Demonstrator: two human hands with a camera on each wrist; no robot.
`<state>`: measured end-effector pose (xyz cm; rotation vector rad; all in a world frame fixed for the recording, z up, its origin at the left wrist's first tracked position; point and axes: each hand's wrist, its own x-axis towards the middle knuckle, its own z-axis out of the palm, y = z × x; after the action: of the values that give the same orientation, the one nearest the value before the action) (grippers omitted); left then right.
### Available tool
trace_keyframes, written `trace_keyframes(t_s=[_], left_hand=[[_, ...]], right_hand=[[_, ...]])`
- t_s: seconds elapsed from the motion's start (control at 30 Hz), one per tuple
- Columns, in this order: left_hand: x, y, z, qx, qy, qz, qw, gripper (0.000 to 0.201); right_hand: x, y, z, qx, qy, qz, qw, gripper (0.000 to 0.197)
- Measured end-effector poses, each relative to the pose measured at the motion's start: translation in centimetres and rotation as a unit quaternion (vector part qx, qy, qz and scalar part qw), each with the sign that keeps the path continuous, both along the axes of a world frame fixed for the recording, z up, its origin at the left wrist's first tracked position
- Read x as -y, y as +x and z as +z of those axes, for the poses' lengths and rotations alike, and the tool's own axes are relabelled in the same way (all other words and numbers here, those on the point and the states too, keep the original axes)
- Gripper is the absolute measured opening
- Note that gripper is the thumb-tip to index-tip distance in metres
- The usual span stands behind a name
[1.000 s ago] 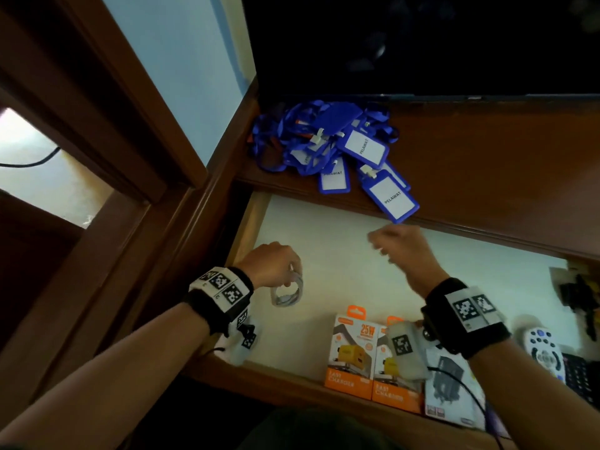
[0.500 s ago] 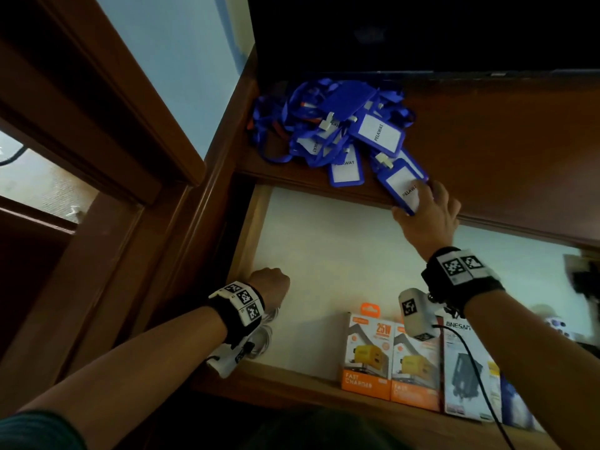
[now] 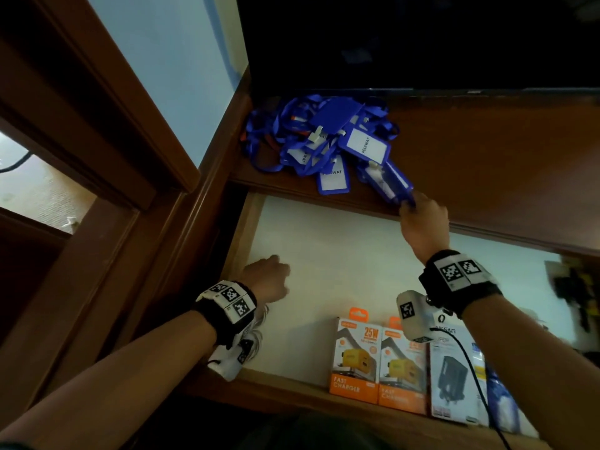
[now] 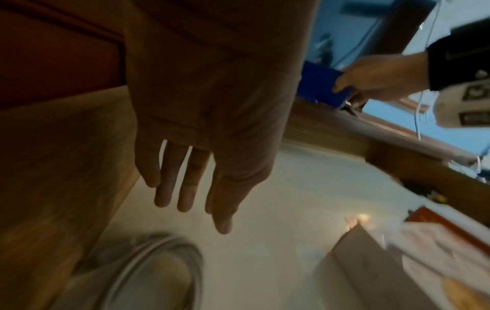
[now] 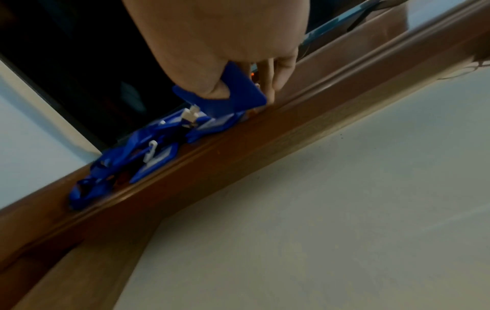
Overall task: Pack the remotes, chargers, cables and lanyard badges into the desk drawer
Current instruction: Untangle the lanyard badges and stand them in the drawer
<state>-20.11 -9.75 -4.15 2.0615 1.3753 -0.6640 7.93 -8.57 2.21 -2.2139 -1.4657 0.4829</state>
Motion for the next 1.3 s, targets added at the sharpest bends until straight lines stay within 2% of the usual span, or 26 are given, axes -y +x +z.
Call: trace_keyframes(t_s=[0.07,0.17,0.23,0.3,0.4,0.5,0.67,0.73,0.83,0.93,1.0,1.1,1.2,1.3], left_hand=[[-0.9,2.0,2.0,0.094,0.073,0.037,0.992,0.042],[-2.6,5.2,4.8,0.217,0.19,0.077,0.954,0.045],[-4.2,7.0,6.1,0.267,0.25,0.072,0.928,0.053],[-6.0,8.6,6.9,0.252,0.282,0.047,0.925,0.062],[-8.6,10.4,6.8,0.181,0.249,0.05,0.95,0.075],[-10.7,11.3,5.7,0.143,0.249,0.033,0.957,0.087],[-13.5,12.1,4.6,0.104,0.261,-0.01,0.96,0.088],[-14.1,12.6,4.6,0.105,0.274,-0.007,0.956,0.085],[-14.7,13.2,5.4,0.147,0.342,0.016,0.928,0.072],[-15.9,13.6,6.3,0.173,0.376,0.023,0.91,0.064],[-17.3,13.8,6.9,0.178,0.362,0.035,0.915,0.061],[-19.7,14.0,7.7,0.16,0.298,0.051,0.94,0.058],[-21.6,14.2,7.9,0.12,0.25,0.052,0.96,0.059],[-22.6,14.4,7.5,0.087,0.245,0.039,0.965,0.059]], right_hand=[[0.7,-0.2,0.5,-0.05,0.025,-0.001,0.998,0.021],[1.9,-0.7,1.4,-0.12,0.066,-0.02,0.99,0.032],[2.6,-0.9,2.4,-0.152,0.081,-0.024,0.985,0.037],[3.1,-0.7,3.5,-0.18,0.094,-0.029,0.979,0.031],[3.7,0.4,5.1,-0.218,0.102,-0.046,0.97,0.021],[4.8,1.9,6.7,-0.267,0.108,-0.073,0.955,0.023],[6.8,4.4,9.0,-0.392,0.174,-0.139,0.893,0.016],[7.0,5.4,9.4,-0.417,0.203,-0.158,0.872,0.017],[6.5,6.2,8.9,-0.403,0.208,-0.169,0.875,0.018],[5.4,6.2,7.1,-0.349,0.16,-0.146,0.912,0.028],[4.6,6.0,5.7,-0.304,0.132,-0.134,0.934,0.033],[3.4,5.8,4.0,-0.221,0.101,-0.093,0.966,0.034],[2.2,6.3,2.7,-0.153,0.073,-0.046,0.984,0.036],[1.1,7.1,1.1,-0.075,0.05,0.01,0.996,0.04]])
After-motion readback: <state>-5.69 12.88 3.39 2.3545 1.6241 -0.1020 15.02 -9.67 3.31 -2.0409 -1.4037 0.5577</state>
